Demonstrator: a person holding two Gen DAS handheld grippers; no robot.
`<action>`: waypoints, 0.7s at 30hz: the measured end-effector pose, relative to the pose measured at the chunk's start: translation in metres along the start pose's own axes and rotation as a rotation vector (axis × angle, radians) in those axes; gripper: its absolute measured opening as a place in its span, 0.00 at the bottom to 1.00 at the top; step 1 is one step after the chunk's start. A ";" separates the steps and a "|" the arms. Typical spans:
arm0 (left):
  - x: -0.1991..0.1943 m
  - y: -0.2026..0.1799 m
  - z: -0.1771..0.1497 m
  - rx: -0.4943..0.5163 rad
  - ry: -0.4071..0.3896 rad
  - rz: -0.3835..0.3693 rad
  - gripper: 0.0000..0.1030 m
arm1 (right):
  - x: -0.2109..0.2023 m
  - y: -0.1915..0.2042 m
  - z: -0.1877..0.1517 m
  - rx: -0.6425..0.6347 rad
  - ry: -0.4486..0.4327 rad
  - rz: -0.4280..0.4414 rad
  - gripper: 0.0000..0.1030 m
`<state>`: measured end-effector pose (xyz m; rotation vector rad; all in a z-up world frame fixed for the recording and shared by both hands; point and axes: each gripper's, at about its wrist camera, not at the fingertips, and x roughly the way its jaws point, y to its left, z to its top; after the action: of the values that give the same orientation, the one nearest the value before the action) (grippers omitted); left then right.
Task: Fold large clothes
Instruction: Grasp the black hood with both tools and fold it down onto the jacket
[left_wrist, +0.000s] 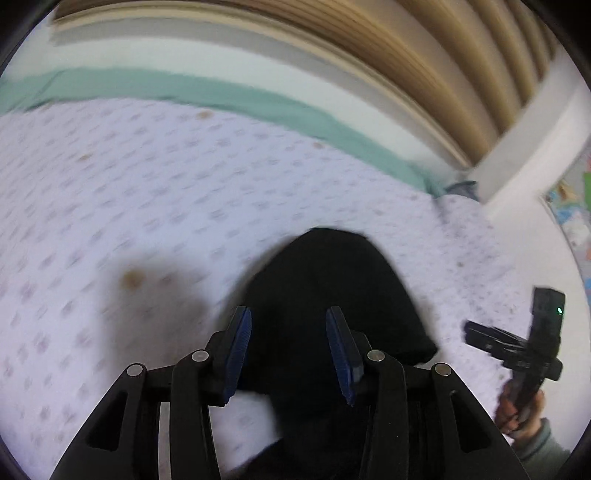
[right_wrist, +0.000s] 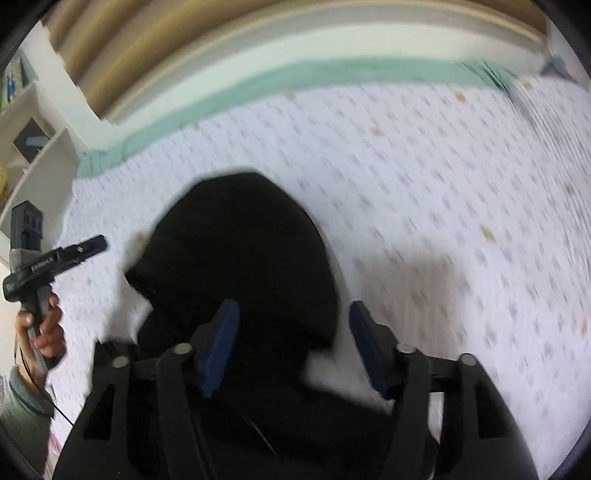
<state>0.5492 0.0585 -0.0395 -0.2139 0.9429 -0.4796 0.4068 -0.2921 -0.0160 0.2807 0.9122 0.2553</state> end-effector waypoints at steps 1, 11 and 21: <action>0.015 -0.006 0.004 0.013 0.020 -0.003 0.42 | 0.008 0.006 0.008 -0.011 -0.007 0.018 0.69; 0.110 0.025 -0.049 -0.046 0.268 0.061 0.40 | 0.114 -0.007 -0.043 -0.059 0.193 -0.088 0.45; 0.032 -0.017 0.008 0.093 0.108 -0.021 0.73 | 0.045 -0.037 -0.004 -0.034 0.109 0.047 0.76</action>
<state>0.5658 0.0277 -0.0515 -0.1146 1.0222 -0.5574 0.4337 -0.3110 -0.0643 0.2587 1.0081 0.3321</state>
